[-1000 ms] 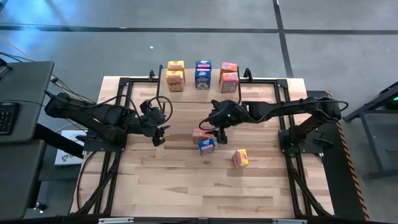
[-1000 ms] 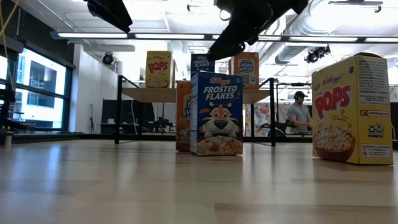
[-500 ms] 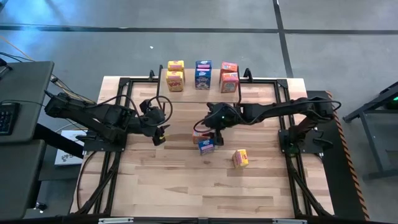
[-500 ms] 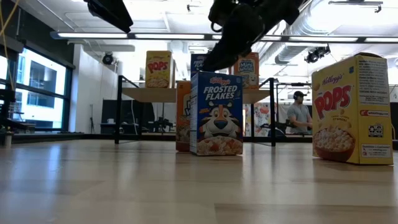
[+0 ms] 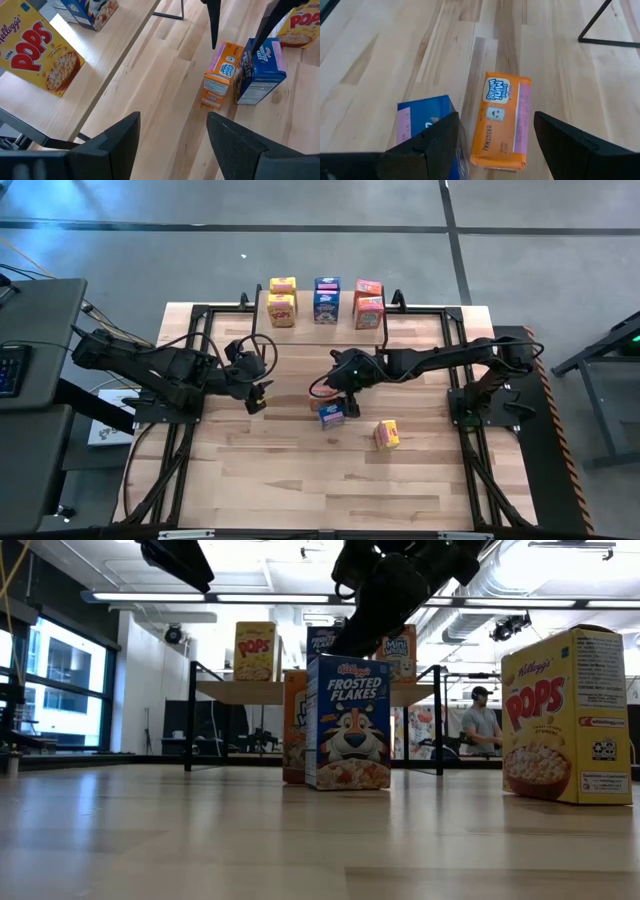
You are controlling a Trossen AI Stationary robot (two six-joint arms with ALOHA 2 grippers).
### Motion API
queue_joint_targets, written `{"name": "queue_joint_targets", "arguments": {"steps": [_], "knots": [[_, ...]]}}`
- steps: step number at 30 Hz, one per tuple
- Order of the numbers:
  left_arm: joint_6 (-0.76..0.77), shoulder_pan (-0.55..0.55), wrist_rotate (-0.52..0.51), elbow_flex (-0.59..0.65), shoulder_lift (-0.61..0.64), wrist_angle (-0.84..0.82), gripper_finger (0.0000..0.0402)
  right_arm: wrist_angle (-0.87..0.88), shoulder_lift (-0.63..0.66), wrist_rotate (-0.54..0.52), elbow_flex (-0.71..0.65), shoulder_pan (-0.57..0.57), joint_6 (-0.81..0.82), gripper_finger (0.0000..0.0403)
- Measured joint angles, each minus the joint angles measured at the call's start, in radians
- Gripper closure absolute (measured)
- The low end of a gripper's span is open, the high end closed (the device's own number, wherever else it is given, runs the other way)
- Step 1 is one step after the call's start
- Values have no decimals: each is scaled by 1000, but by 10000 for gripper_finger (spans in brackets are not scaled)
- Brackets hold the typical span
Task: Stack cereal on shelf
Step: Put the orange cereal box on the shelf aligned with the other orange cereal boxes
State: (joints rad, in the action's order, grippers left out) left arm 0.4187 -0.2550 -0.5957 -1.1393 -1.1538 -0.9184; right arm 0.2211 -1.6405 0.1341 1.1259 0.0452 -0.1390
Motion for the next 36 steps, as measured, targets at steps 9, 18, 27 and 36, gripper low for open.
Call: {"name": "queue_joint_targets", "arguments": {"steps": [9,18,27,36], "knots": [[17,0,1,0,0,0,181,17,0,-1,0,1,-12,151],[17,0,1,0,0,-1,181,33,-2,-6,0,1,-12,151],[17,0,1,0,0,0,181,44,-8,-7,0,1,-6,151],[17,0,1,0,0,-1,181,41,-34,-21,-2,1,5,151]]}}
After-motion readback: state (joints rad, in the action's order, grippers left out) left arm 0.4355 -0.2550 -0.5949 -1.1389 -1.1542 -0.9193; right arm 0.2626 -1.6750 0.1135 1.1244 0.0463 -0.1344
